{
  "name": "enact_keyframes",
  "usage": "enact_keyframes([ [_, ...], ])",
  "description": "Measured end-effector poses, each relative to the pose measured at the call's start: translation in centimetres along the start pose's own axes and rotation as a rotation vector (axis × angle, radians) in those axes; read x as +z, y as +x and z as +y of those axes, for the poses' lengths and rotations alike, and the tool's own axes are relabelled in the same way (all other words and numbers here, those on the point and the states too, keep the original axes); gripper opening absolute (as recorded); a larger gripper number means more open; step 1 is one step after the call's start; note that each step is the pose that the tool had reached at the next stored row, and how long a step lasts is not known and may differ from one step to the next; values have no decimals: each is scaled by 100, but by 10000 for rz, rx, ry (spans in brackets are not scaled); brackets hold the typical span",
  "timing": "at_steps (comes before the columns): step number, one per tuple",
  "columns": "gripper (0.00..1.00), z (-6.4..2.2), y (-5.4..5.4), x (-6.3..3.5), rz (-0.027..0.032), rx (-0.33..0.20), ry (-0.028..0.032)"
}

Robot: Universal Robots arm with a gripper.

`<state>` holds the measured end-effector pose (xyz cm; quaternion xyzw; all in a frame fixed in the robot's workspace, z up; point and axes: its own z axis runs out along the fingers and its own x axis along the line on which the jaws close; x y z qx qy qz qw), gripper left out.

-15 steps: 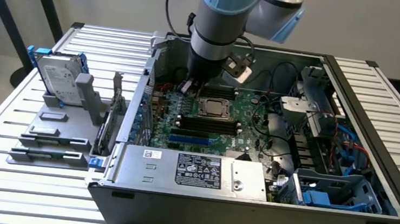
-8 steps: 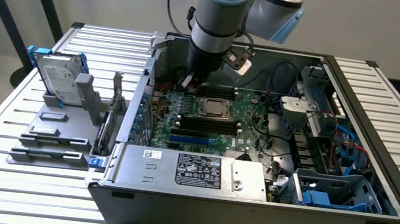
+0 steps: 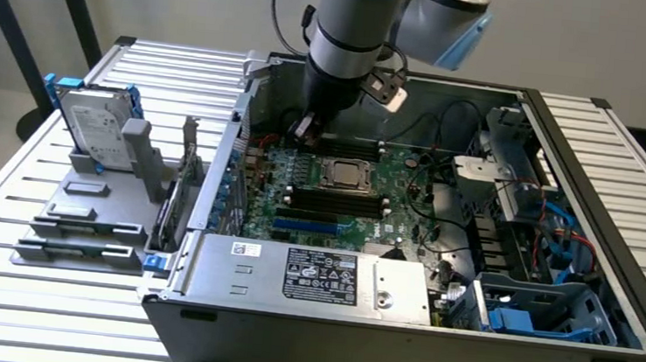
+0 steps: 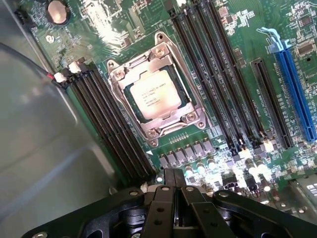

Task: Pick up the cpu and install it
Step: 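Install the first cpu locking lever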

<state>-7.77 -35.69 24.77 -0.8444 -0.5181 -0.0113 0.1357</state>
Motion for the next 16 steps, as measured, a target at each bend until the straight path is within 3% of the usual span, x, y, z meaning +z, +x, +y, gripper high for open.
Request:
enact_keyframes([
  [10,11,-10,7,-42,-156,-1038,-35],
  [16,11,-10,7,-42,-160,-1061,-31],
])
